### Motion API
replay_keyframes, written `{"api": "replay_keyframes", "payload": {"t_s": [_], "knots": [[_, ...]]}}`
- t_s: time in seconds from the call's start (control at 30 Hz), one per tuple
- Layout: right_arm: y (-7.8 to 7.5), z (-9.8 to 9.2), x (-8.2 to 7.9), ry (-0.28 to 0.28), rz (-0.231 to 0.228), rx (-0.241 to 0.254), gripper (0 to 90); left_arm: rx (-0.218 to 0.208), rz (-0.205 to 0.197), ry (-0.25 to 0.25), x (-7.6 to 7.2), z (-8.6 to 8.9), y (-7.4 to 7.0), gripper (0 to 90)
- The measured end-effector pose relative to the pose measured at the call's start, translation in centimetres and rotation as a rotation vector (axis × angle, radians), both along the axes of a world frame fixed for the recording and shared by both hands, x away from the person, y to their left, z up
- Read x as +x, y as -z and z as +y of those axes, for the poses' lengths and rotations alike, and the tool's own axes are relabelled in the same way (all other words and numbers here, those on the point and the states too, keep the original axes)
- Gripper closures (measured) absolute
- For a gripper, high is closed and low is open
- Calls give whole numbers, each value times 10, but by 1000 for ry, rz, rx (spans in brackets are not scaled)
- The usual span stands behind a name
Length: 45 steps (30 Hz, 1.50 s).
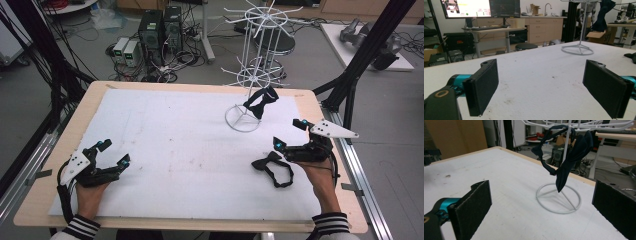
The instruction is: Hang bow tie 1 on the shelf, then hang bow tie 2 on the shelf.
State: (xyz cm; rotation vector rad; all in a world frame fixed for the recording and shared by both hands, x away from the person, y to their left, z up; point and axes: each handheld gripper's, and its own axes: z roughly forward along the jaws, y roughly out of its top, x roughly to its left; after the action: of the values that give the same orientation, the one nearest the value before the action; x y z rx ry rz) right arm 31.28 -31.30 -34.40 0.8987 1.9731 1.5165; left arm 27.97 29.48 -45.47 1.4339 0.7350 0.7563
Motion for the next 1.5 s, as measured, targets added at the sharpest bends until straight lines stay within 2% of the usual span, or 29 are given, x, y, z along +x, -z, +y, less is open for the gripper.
{"api": "replay_keyframes", "payload": {"t_s": [0.7, 0.8, 0.97, 1.03, 1.17, 1.37, 1.5], "knots": [[3, -4, 5, 2, 12, 16, 17, 2, 1, -1, 0, 0, 0, 137], [4, -5, 7, 2, 17, 7, 17, -1, -4, -1, -1, 0, 0, 137], [3, -7, 10, -2, 31, -28, 18, -5, -6, -1, -1, 0, 0, 137], [3, -6, 14, -20, 51, -72, 17, -5, -6, -2, -1, 0, 0, 137], [3, -2, 19, -58, 63, -122, 18, -3, -8, -2, -1, 0, 0, 137], [10, -1, 27, -92, 103, -202, 19, -3, -7, -2, -1, 0, 0, 137], [15, -2, 31, -100, 140, -237, 20, -3, -6, -1, -1, 0, 0, 137]]}}
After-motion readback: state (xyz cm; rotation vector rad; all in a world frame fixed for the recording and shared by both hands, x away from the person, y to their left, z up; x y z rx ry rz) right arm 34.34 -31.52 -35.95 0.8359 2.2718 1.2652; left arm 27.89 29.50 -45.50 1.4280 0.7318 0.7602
